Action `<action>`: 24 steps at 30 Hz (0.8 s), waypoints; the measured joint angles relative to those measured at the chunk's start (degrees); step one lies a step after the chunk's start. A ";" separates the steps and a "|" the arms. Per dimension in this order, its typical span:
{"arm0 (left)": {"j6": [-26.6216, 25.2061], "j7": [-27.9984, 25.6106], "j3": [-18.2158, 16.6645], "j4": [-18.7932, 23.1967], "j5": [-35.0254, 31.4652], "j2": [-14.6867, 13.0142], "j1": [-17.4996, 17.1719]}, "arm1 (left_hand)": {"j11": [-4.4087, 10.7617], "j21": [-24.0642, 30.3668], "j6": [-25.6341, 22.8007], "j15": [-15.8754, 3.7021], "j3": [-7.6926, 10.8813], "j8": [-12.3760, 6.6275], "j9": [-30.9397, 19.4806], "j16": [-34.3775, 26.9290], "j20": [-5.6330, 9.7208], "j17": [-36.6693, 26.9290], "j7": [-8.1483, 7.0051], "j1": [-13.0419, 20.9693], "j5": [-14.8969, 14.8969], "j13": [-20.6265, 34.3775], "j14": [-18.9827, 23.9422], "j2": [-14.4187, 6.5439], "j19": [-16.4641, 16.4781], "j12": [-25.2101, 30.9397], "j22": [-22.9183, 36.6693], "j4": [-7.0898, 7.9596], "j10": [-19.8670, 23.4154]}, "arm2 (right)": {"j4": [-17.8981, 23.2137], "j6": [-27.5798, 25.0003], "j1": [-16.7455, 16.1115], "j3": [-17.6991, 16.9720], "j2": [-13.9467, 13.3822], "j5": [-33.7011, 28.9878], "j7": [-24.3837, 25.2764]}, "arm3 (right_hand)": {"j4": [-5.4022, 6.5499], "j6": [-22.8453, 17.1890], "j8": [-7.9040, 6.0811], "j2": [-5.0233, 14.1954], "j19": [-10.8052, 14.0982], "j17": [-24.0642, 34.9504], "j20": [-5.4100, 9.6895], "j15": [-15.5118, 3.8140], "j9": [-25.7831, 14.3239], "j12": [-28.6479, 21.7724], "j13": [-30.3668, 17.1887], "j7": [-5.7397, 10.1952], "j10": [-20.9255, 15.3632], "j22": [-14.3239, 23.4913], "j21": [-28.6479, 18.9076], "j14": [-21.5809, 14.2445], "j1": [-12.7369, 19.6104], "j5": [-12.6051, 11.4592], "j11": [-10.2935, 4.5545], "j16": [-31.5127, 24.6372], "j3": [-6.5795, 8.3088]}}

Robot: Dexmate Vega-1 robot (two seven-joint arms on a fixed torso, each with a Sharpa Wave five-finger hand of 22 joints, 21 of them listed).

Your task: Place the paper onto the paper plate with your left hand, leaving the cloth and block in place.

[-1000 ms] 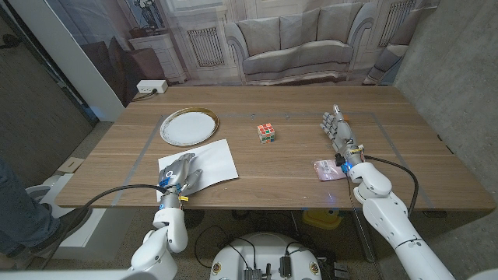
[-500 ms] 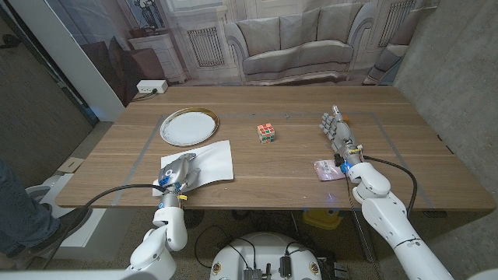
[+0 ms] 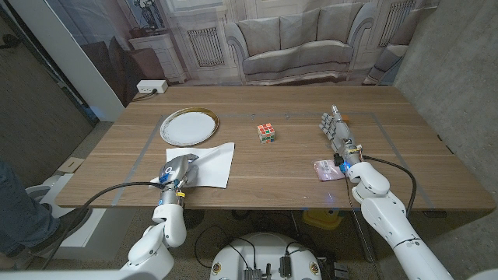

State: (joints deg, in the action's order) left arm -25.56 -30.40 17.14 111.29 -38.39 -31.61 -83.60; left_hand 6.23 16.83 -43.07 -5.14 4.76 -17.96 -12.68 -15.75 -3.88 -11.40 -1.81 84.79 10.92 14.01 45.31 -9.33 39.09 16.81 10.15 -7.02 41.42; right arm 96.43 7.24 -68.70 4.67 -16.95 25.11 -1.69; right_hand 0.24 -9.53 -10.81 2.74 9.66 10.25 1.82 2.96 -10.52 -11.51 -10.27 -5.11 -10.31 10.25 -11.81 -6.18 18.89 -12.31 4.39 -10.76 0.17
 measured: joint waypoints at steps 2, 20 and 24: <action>0.13 0.00 -0.04 0.05 0.19 -0.19 0.02 | 0.00 0.00 -0.08 0.00 0.15 0.00 0.00 0.00 0.00 -0.03 0.08 -0.01 0.00 0.16 0.00 -0.01 0.00 0.00 0.00 0.15 0.00 | 0.03 0.00 0.00 0.01 0.04 -0.04 0.05 | 0.00 0.00 0.00 0.00 0.00 0.00 0.00 0.00 0.00 0.00 0.00 0.00 0.00 0.00 0.00 0.00 0.00 0.00 0.00 0.00 0.00; -0.34 1.02 -1.35 3.26 1.80 -0.85 -1.10 | 0.00 0.03 -0.07 -0.10 0.45 0.01 0.00 0.73 8.09 -0.04 0.08 -0.88 0.00 0.52 0.11 0.04 12.78 0.00 -0.17 0.97 -0.01 | 0.27 0.42 -0.03 0.09 0.08 -0.25 0.17 | 0.00 0.00 0.00 0.00 0.00 0.00 0.00 0.00 0.00 0.00 0.00 0.00 0.00 0.00 0.00 0.00 0.00 0.00 0.00 0.00 0.00; -0.97 1.25 -1.81 4.79 1.87 -0.87 -1.91 | -0.31 -0.12 -0.39 -0.09 0.63 0.01 0.01 0.73 7.87 -0.04 0.39 -1.42 0.00 0.78 0.10 -0.30 13.41 0.00 0.08 1.15 0.31 | 0.27 0.57 -0.04 0.09 0.07 -0.25 0.11 | 0.00 0.00 0.00 0.00 0.00 0.00 0.00 0.00 0.00 0.00 0.00 0.00 0.00 0.00 0.00 0.00 0.00 0.00 0.00 0.00 0.00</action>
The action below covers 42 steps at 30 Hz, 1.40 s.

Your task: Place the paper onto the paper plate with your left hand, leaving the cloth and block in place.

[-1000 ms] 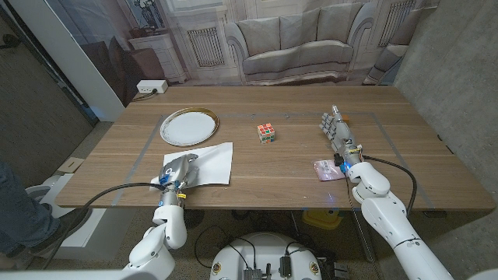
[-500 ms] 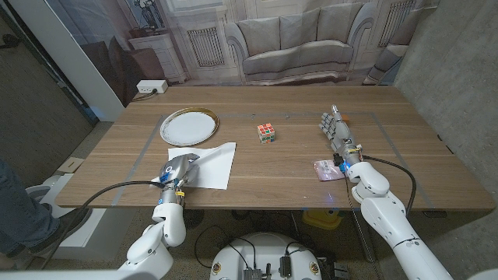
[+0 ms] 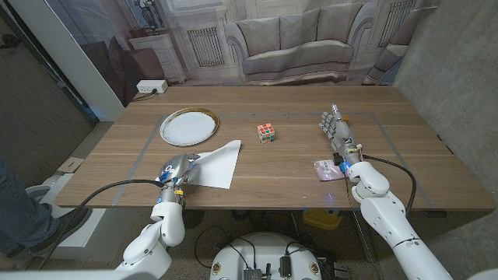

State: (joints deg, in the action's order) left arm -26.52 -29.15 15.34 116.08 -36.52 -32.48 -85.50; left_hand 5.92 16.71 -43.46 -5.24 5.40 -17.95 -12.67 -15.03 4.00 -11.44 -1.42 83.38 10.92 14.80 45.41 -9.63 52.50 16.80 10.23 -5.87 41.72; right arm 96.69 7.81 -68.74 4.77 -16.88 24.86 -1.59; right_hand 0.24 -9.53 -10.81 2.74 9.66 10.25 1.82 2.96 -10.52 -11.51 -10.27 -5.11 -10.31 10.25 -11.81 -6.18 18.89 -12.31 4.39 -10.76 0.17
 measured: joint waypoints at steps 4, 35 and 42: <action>-0.58 0.12 -0.31 1.14 -0.10 0.00 -0.53 | 0.00 -0.05 0.00 0.00 -0.02 0.00 0.00 0.21 0.03 0.00 0.00 -0.22 0.00 0.01 0.00 0.22 -0.03 0.00 -0.11 0.02 0.00 | -0.03 0.18 0.00 0.00 -0.02 0.03 -0.20 | -0.17 0.00 0.00 0.00 0.00 0.00 0.00 0.00 0.00 0.00 0.00 0.00 0.00 0.00 0.00 0.00 0.00 0.00 0.00 0.00 -0.17; -3.53 2.40 -2.62 8.14 -3.13 -0.49 -3.15 | -0.11 -0.90 0.01 0.25 0.06 0.57 0.02 1.51 -0.31 0.00 -0.01 -1.45 0.00 0.53 -0.26 0.55 -1.39 -1.02 -0.10 1.32 -0.12 | -0.27 1.20 -0.65 -0.27 0.00 0.42 -0.75 | -0.25 0.00 0.00 0.46 0.00 0.00 0.00 0.00 0.00 0.00 0.00 0.00 0.00 0.00 0.00 0.00 -0.01 0.00 0.00 0.00 -0.24; -3.66 3.04 -3.66 10.01 -3.28 -0.33 -3.86 | -0.11 -1.26 0.01 0.25 -0.10 0.80 0.02 1.95 -0.55 0.00 -0.01 -1.78 0.00 0.53 -0.26 0.57 -1.64 -1.02 -0.10 1.48 -0.12 | -0.28 1.29 -0.66 -0.35 -0.04 0.46 -0.82 | -0.25 0.00 0.00 0.46 0.00 0.00 0.00 0.00 0.00 0.00 0.00 0.00 0.00 0.00 0.00 0.00 0.00 0.00 0.00 0.00 -0.24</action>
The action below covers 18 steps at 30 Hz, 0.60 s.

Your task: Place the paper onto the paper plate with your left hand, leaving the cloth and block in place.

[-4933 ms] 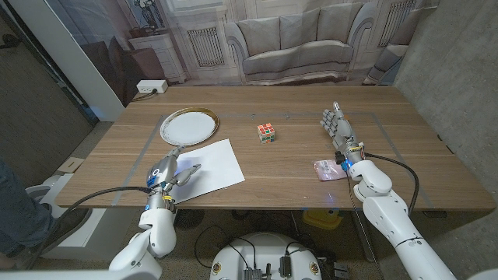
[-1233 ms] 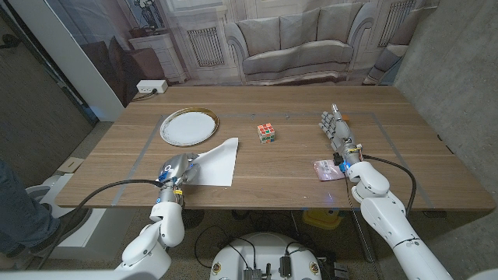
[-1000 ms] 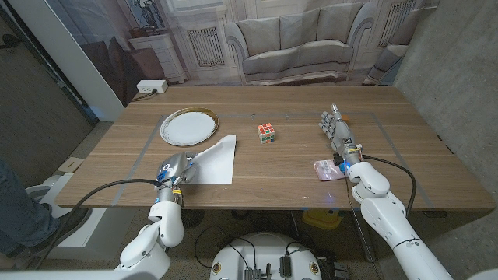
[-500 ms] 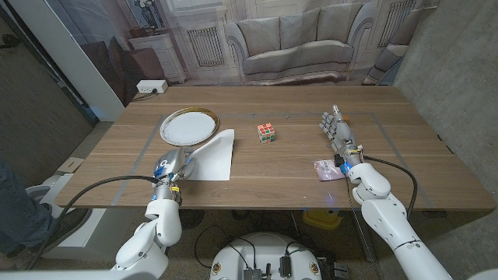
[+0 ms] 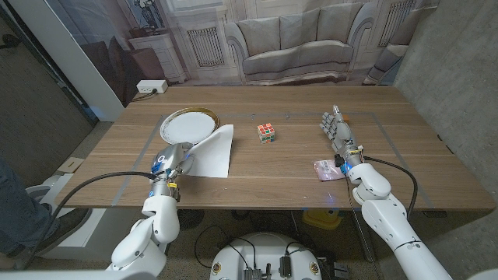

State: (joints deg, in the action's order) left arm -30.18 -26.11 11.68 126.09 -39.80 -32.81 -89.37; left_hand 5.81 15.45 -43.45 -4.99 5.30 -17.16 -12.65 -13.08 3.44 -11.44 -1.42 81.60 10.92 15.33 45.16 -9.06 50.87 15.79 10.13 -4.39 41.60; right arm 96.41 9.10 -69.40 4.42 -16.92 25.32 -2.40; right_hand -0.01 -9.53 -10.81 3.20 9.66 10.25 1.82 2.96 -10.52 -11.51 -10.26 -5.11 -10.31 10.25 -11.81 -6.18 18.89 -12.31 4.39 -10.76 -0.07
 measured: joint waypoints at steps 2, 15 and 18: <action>0.00 0.16 -0.28 0.38 0.00 0.07 -0.18 | 0.00 0.00 0.00 0.00 0.00 0.01 0.00 0.00 -0.07 0.00 0.00 -0.04 0.00 0.00 0.00 0.04 -0.07 0.00 0.00 0.00 0.00 | 0.00 0.00 -0.01 -0.02 -0.03 0.01 -0.01 | 0.00 0.00 0.00 0.00 0.00 0.00 0.00 0.00 0.00 0.00 0.00 0.00 0.00 0.00 0.00 0.00 0.00 0.00 0.00 0.00 0.00; -0.62 1.51 -1.22 2.79 -0.90 0.37 -0.74 | -0.29 -0.22 0.00 0.17 0.24 0.44 0.01 0.45 -0.29 0.00 0.00 -0.34 0.00 0.00 -0.79 0.33 -0.29 -0.54 0.00 0.24 -0.34 | 0.01 -0.12 0.09 -0.23 -0.35 0.21 -0.38 | 0.00 0.00 0.00 0.00 0.00 0.00 0.00 0.00 0.00 0.00 0.00 0.00 0.00 0.00 0.00 0.00 0.00 0.00 0.00 0.00 0.00; -1.11 2.04 -1.30 3.33 -1.36 0.39 -0.73 | -0.09 -0.21 0.00 0.15 0.00 0.44 0.01 0.45 -0.48 0.00 0.00 -0.49 0.00 0.00 -0.81 0.17 -0.47 -0.54 0.00 0.47 -0.54 | -0.13 -0.15 0.20 -0.29 -0.41 0.26 -0.45 | 0.00 0.00 0.00 0.00 0.00 0.00 0.00 0.00 0.00 0.00 0.00 0.00 0.00 0.00 0.00 0.00 0.00 0.00 0.00 0.00 0.00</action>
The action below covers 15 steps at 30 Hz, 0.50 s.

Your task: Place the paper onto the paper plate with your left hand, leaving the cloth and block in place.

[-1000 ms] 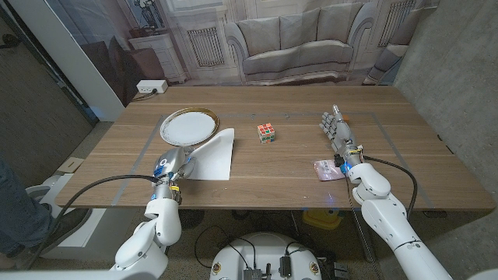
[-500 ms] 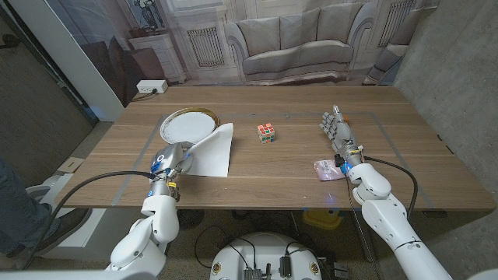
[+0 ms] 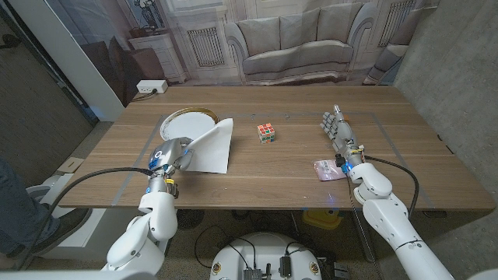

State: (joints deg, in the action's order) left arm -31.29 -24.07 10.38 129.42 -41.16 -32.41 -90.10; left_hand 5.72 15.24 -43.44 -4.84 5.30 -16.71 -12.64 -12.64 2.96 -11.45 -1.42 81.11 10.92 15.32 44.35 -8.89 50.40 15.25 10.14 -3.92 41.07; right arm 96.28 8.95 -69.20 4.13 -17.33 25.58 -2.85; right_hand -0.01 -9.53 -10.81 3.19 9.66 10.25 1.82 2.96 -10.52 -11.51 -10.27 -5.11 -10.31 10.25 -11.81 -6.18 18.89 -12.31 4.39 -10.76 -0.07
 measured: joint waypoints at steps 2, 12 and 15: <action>-0.23 0.27 -0.03 0.29 -0.18 0.02 0.08 | 0.00 0.00 0.00 0.00 0.00 0.00 0.00 0.00 0.00 0.00 0.00 0.00 0.00 0.00 0.00 0.00 0.00 0.00 0.00 0.00 0.00 | -0.11 -0.06 0.05 -0.02 -0.03 0.07 -0.15 | 0.00 0.00 0.00 0.00 0.00 0.00 0.00 0.00 0.00 0.00 0.00 0.00 0.00 0.00 0.00 0.00 0.00 0.00 0.00 0.00 0.00; -1.56 2.30 -0.44 1.35 -1.15 0.10 0.97 | 0.00 -0.21 0.00 0.00 0.04 0.00 0.01 0.00 0.00 0.00 0.00 -0.36 0.00 0.27 0.00 0.08 0.00 0.00 0.00 0.03 0.01 | -0.90 -0.35 0.56 -0.23 -0.18 0.38 -0.54 | 0.00 0.00 0.00 0.17 0.00 0.00 0.00 0.00 0.00 0.00 0.00 0.00 0.00 0.00 0.00 0.00 0.17 0.00 0.00 0.00 0.00; -1.64 2.60 -0.44 1.35 -1.27 0.10 0.97 | 0.02 -0.21 -0.25 -0.11 0.07 0.00 0.01 0.00 0.02 -0.09 -0.22 -0.54 0.00 0.27 0.54 0.24 0.02 0.00 0.00 0.40 0.88 | -1.07 -0.37 0.70 -0.29 -0.18 0.42 -0.71 | 0.00 0.00 0.00 0.17 0.00 0.00 0.00 0.00 0.00 0.00 0.00 0.00 0.00 0.00 0.00 0.00 0.17 0.00 0.00 0.00 0.00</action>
State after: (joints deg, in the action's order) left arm -32.93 -21.47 9.94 130.77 -42.43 -32.31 -89.12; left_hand 5.74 15.03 -43.69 -4.95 5.37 -16.72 -12.63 -12.64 2.98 -11.54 -1.64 80.56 10.92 15.59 44.88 -8.65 50.42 15.25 10.14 -3.51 41.94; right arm 95.21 8.57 -68.49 3.84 -17.51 25.99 -3.56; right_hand -0.01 -9.53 -10.81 3.36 9.65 10.25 1.82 2.96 -10.52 -11.51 -10.27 -5.11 -10.31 10.25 -11.81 -6.18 19.06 -12.31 4.39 -10.76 -0.07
